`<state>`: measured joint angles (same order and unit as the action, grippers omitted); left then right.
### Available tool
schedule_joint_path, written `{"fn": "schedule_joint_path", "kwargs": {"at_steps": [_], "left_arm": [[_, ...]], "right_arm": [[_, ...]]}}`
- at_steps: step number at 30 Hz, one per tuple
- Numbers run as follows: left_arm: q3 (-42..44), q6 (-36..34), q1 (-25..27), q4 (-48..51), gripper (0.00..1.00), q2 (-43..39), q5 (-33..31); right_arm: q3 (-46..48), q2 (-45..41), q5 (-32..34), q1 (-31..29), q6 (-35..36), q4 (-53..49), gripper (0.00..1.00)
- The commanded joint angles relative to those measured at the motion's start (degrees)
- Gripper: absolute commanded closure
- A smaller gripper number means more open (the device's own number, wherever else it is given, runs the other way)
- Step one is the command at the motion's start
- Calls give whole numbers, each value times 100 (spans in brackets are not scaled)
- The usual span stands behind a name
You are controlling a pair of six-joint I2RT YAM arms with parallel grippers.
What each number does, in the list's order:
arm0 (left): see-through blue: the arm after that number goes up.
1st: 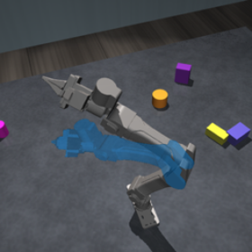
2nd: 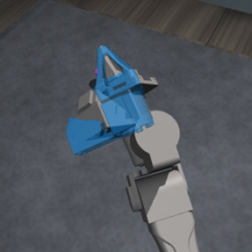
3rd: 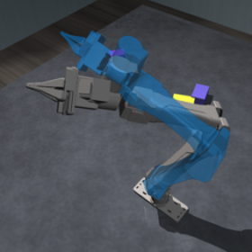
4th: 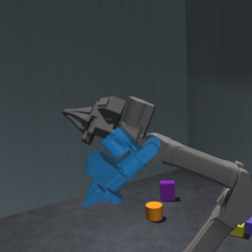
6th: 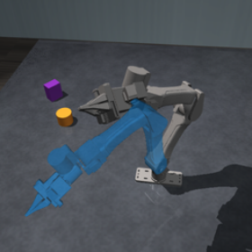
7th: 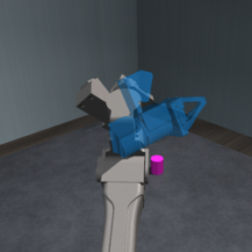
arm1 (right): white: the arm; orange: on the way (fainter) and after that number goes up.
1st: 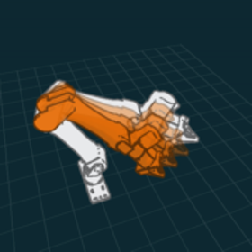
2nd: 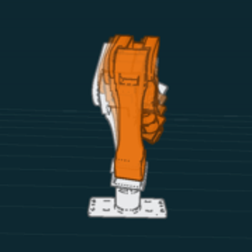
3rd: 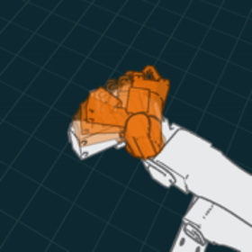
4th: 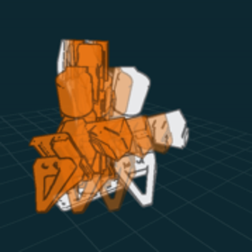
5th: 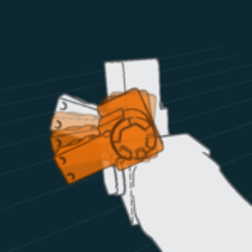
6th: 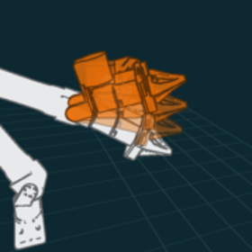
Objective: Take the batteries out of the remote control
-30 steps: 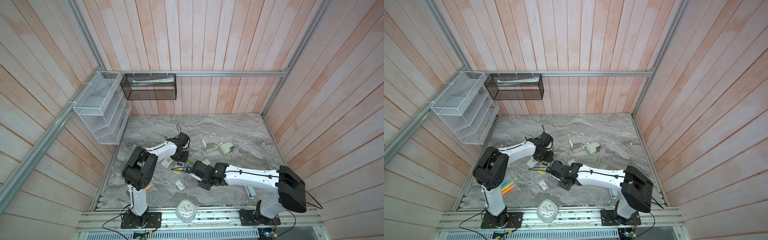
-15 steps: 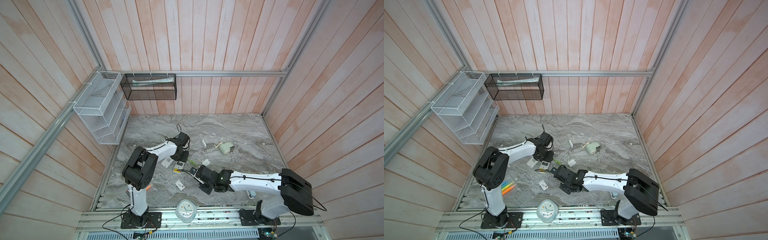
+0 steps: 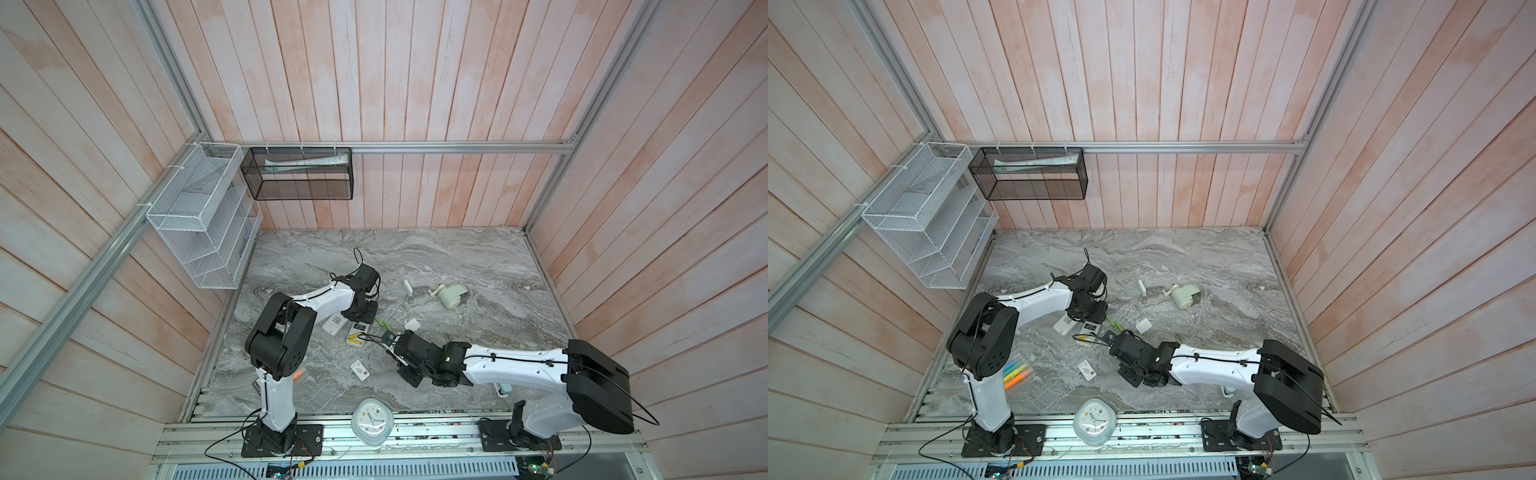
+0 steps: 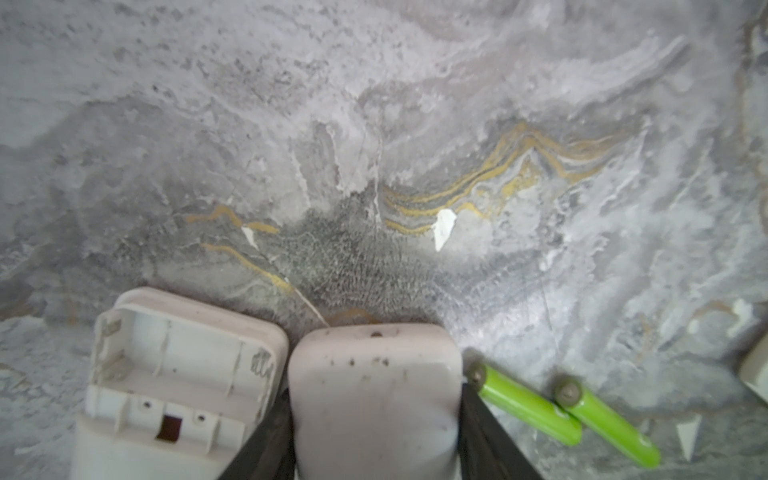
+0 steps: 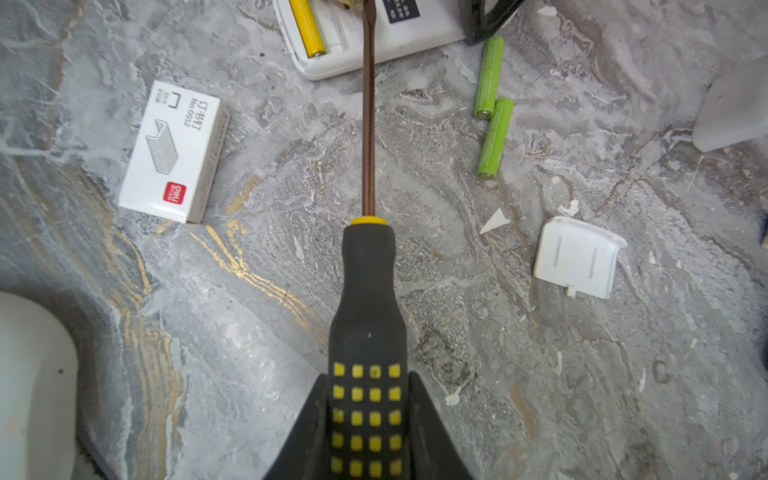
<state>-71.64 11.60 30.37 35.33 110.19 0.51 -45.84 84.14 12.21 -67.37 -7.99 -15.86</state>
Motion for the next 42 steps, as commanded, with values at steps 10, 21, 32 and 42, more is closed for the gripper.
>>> {"fn": "schedule_joint_path", "kwargs": {"at_steps": [10,21,32,42], "left_arm": [[220,107,-5,65,46,543,230],[114,156,-5,104,33,505,303],[295,271,-22,-141,19,163,739],[445,329,-40,-230,19,-171,887]], "right_arm": [[75,-90,265,-21,-255,26,100],[-163,-207,-349,-30,-265,9,100],[-437,83,-1049,-22,-794,-247,100],[-623,412,-999,-21,-1087,-576,100]]}}
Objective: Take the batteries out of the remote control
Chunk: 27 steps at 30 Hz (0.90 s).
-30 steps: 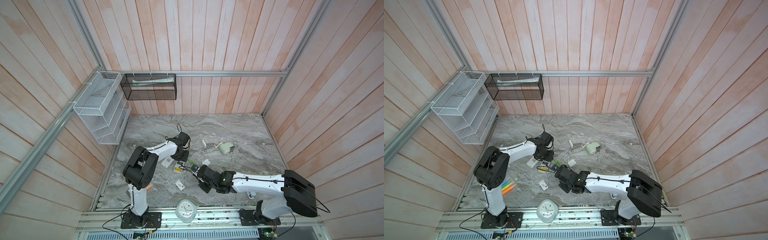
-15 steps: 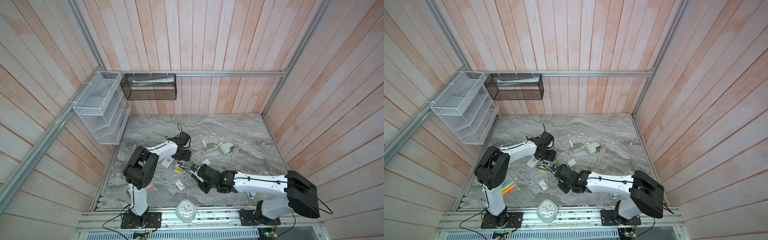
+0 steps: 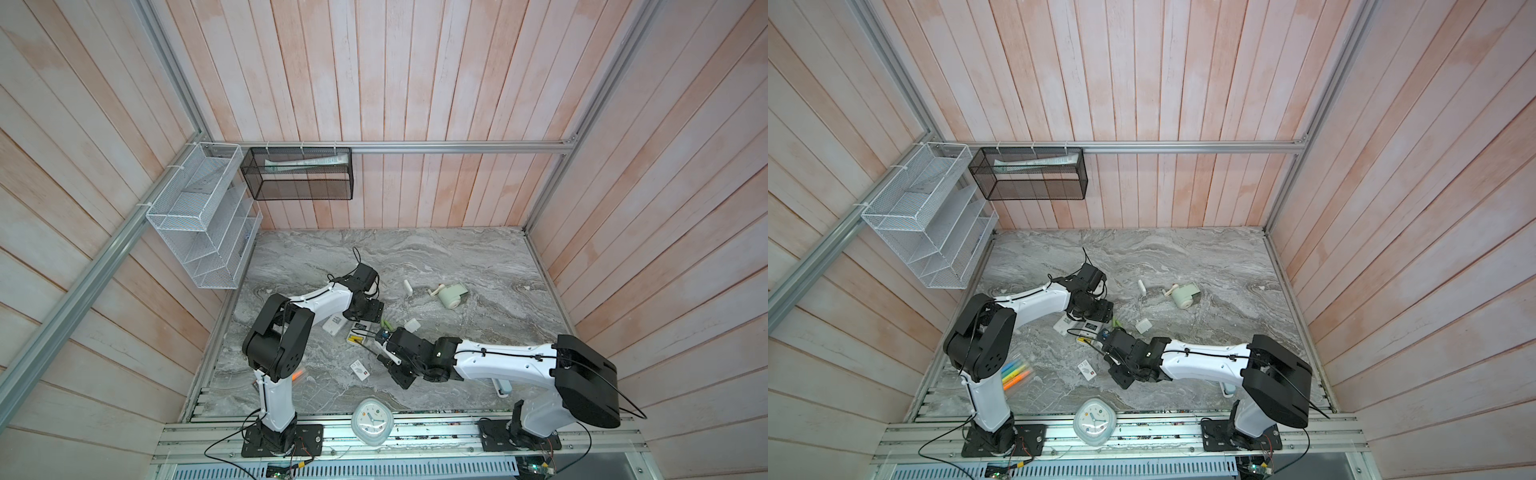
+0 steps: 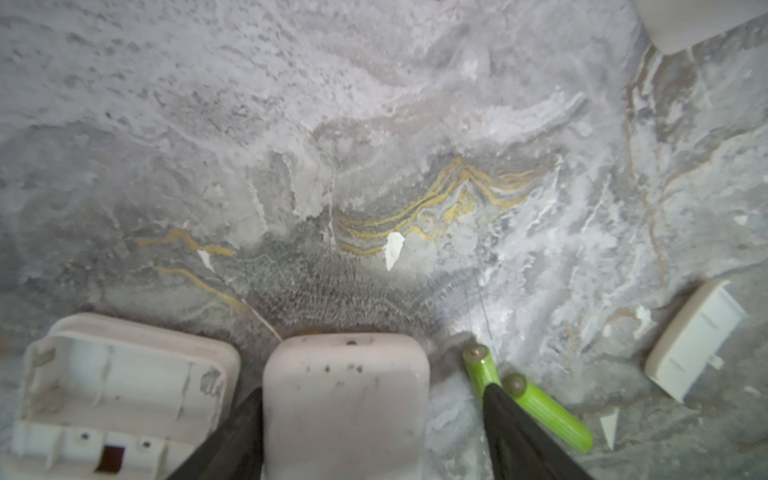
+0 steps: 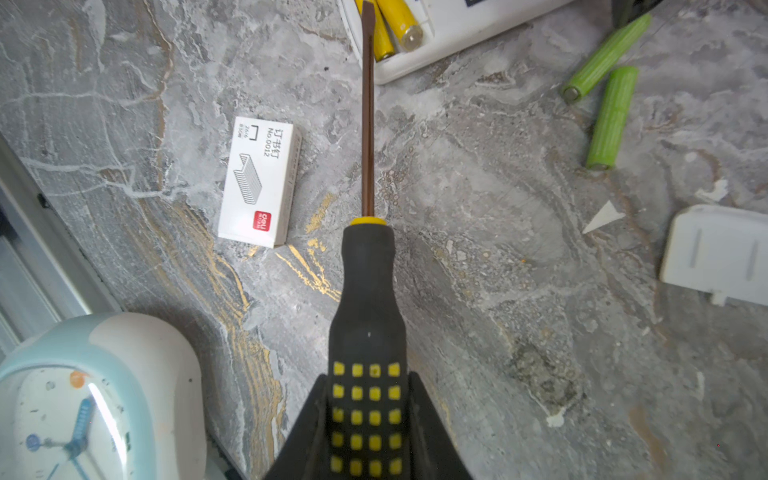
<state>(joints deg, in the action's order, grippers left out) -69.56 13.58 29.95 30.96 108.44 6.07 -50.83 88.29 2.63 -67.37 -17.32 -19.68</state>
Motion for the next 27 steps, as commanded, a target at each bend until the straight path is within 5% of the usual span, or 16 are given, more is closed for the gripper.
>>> {"fn": "schedule_joint_path", "kwargs": {"at_steps": [1,27], "left_arm": [[244,132,2,200,19,-11,333],[-6,129,-34,606,14,-25,-184]], "right_arm": [[-99,-33,-46,-26,-165,-189,100],[-47,-515,359,14,-114,-968,100]]}}
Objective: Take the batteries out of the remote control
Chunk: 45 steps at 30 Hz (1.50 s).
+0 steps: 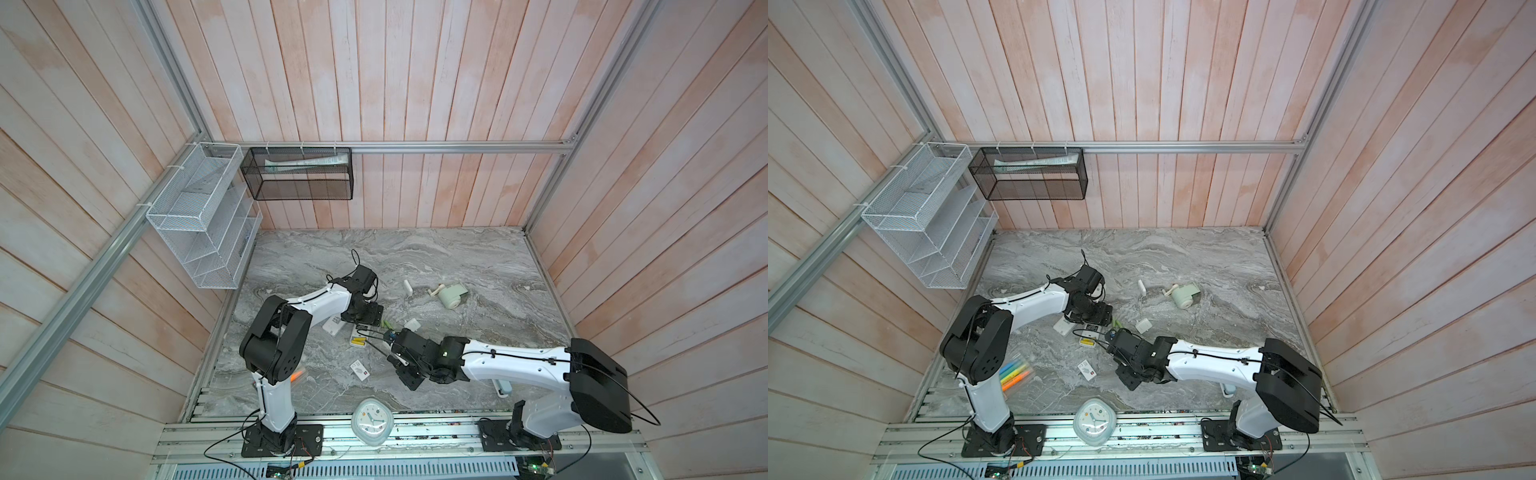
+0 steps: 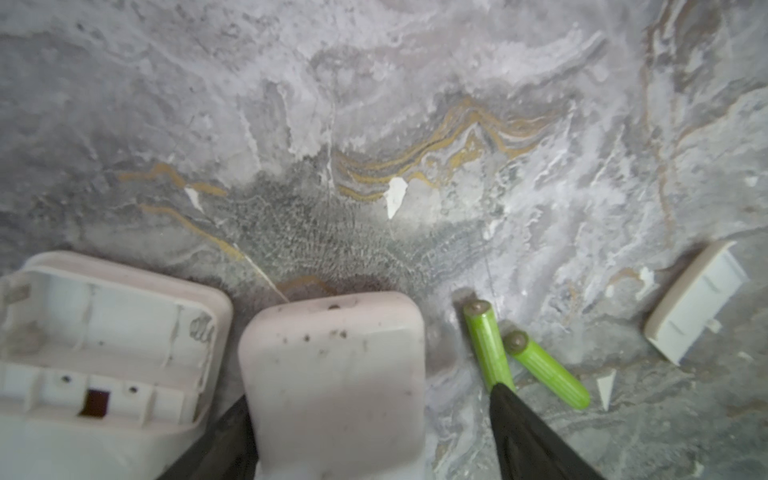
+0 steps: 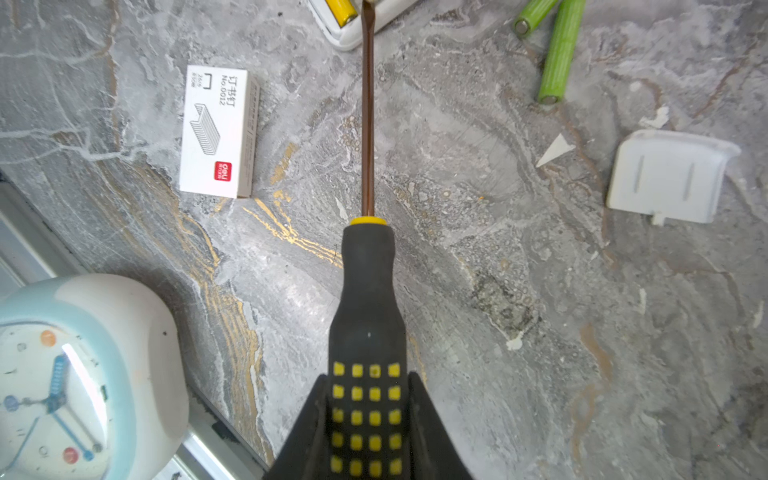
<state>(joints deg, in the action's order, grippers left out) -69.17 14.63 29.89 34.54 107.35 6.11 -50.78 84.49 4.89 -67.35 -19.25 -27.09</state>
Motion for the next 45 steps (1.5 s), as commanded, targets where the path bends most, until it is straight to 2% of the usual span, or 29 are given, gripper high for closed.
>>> {"fn": "schedule_joint_path", "kwargs": {"at_steps": [1,7,20,27,31,35,37,39,45], "left_arm": [[9,46,-25,234,14,55,-197],[188,91,-27,214,15,-30,-212],[354,268,-27,532,17,-152,-658],[583,379,-27,501,17,-395,-592],[773,408,-27,334,17,-570,-298],[1053,533,-10,118,16,-799,82],[1203,603,17,12,11,-926,212],[1340,677,42,-100,0,-1045,376],[1629,923,159,-532,0,-1257,865]], "right_arm": [[-69,-143,114,12,102,-260,100],[-265,-94,-83,-49,191,-67,100],[-538,238,-175,-120,179,405,100],[-640,558,-247,-129,236,565,100],[-719,718,-180,-181,230,562,100],[-577,530,-187,-199,201,656,100],[-489,394,-151,-200,201,670,100],[-429,286,-116,-199,231,655,100],[-358,110,-37,-198,286,554,100]]}}
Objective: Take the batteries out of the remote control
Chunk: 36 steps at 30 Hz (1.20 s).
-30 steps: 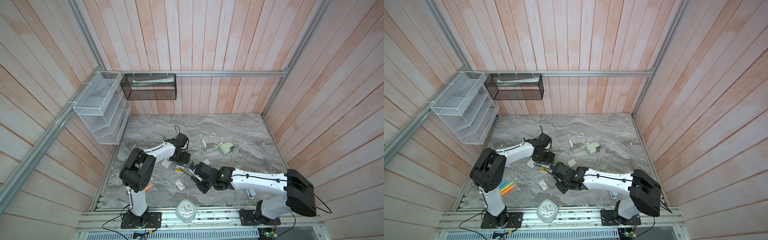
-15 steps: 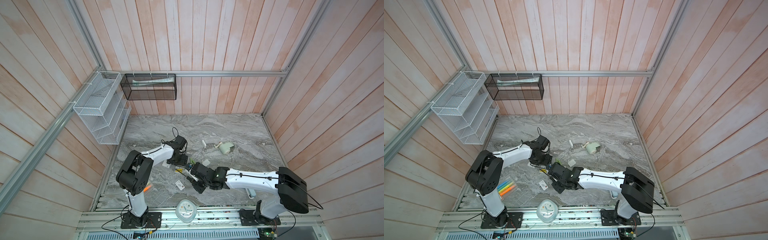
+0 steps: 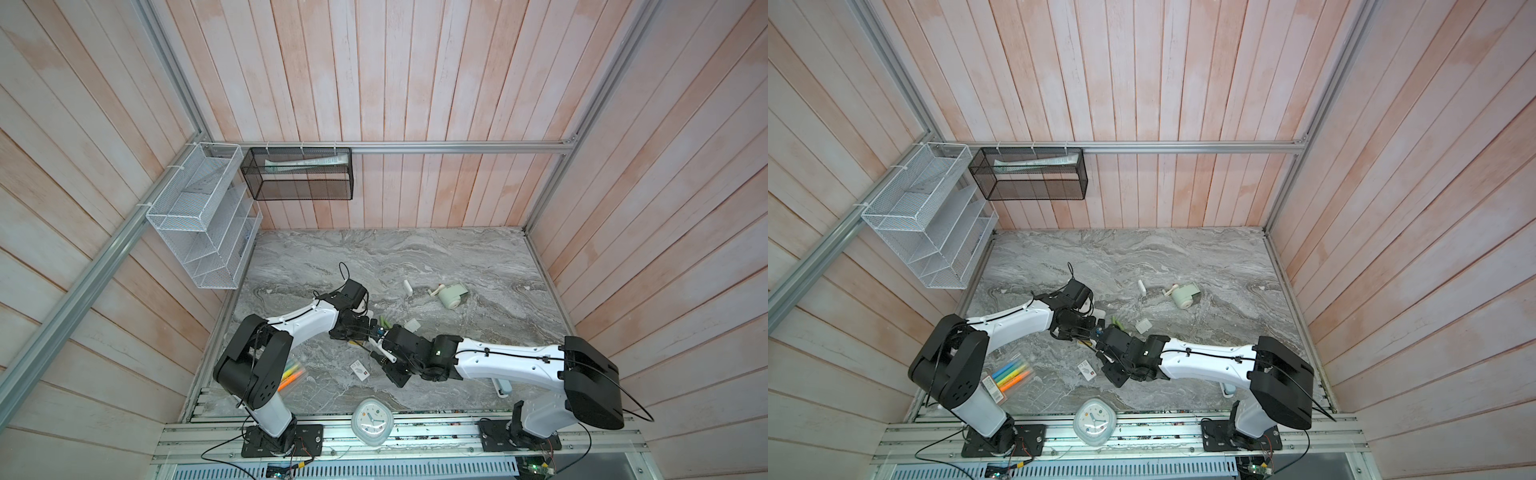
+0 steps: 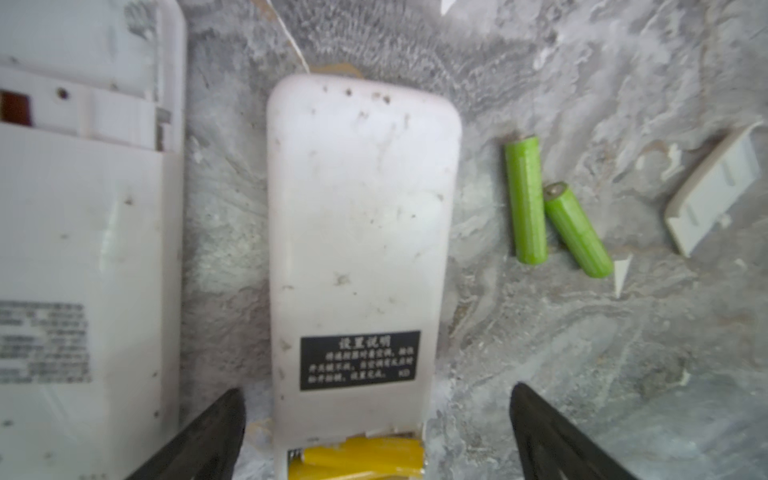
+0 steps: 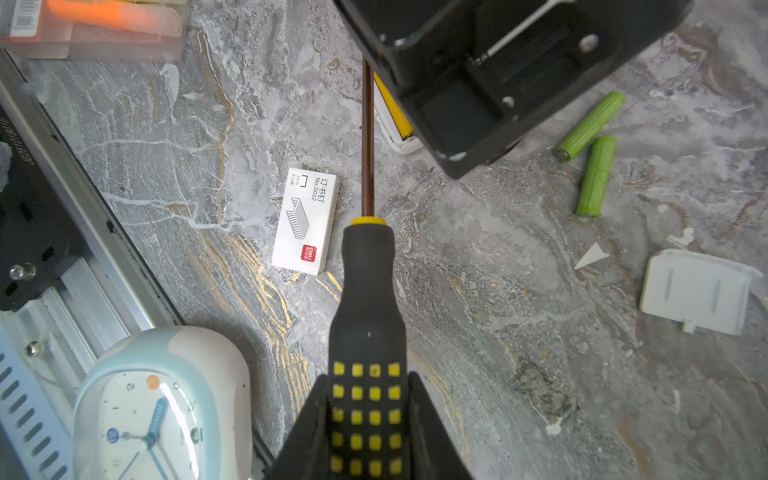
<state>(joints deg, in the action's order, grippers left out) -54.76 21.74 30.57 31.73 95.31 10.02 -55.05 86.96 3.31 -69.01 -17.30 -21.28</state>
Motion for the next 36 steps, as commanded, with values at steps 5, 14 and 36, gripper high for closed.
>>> {"fn": "schedule_joint_path", "kwargs": {"at_steps": [5,14,36], "left_arm": [[324,518,249,-632,0,-185,882],[299,947,466,-1049,0,-228,1243],[-429,79,8,27,0,-669,535]], "right_arm": [[151,-207,230,-25,61,-122,100],[389,-360,334,-24,-83,-248,100],[1006,-1108,365,186,-494,-519,100]]}}
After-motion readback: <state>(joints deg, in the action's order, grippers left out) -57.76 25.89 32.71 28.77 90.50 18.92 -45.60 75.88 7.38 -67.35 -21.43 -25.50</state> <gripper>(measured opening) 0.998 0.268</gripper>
